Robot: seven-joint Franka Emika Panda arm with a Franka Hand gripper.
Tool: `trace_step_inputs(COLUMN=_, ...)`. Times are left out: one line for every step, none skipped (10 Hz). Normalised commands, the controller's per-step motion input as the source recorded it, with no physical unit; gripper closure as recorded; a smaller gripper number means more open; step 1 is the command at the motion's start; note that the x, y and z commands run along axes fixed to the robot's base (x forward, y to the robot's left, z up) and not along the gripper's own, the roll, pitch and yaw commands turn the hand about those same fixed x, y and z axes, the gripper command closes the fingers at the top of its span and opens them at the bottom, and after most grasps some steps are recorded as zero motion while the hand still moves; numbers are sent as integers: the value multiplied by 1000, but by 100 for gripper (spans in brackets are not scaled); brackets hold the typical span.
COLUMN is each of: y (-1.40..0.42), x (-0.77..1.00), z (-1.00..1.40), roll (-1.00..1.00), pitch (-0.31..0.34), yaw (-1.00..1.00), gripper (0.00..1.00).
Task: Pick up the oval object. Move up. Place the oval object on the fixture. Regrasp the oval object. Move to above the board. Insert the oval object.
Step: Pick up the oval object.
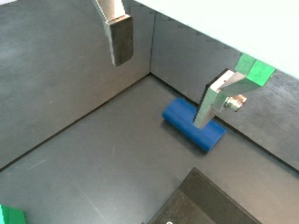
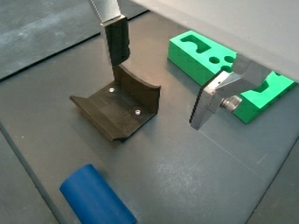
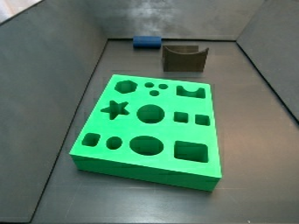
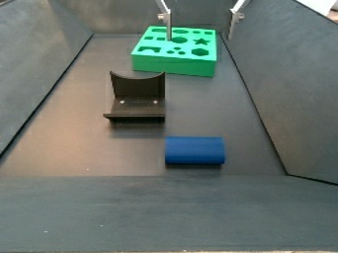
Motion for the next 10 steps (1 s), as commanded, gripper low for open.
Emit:
trace_step_inputs(y=0, x=-97, z=0, roll=0, pitch=0, yaw=0, gripper=0)
trace_step_inputs(y=197, x=-386, z=-43, roll=20, pitch=-64, yaw=-603, gripper=0)
trace_step_inputs(y=546, x=151, z=-174, roll=-10, pitch=0, yaw=-423, gripper=0)
trace_step_inputs(y=443, x=149, z=-191, roll=0, pitch=0, yaw=-557, gripper=0)
trace_step_inputs(y=426, x=166, z=-191, roll=0, pitch=0, yaw=-571, gripper=0)
trace_step_inputs(y=437, x=183, z=-143, roll=0, pitch=0, yaw=-566, gripper=0)
trace_step_inputs(y=360, x=309, z=-234, roll=0, pitch=0, yaw=-646, gripper=0)
trace_step_inputs(y=263, x=340, z=-234, roll=0, pitch=0, yaw=-751, gripper=0)
trace_step_inputs(y=180, x=294, z=-306, roll=0, pitch=0, yaw=-854, gripper=0)
trace_step_inputs(y=149, x=260, z=-331, roll=0, pitch=-6, yaw=-889, gripper=0)
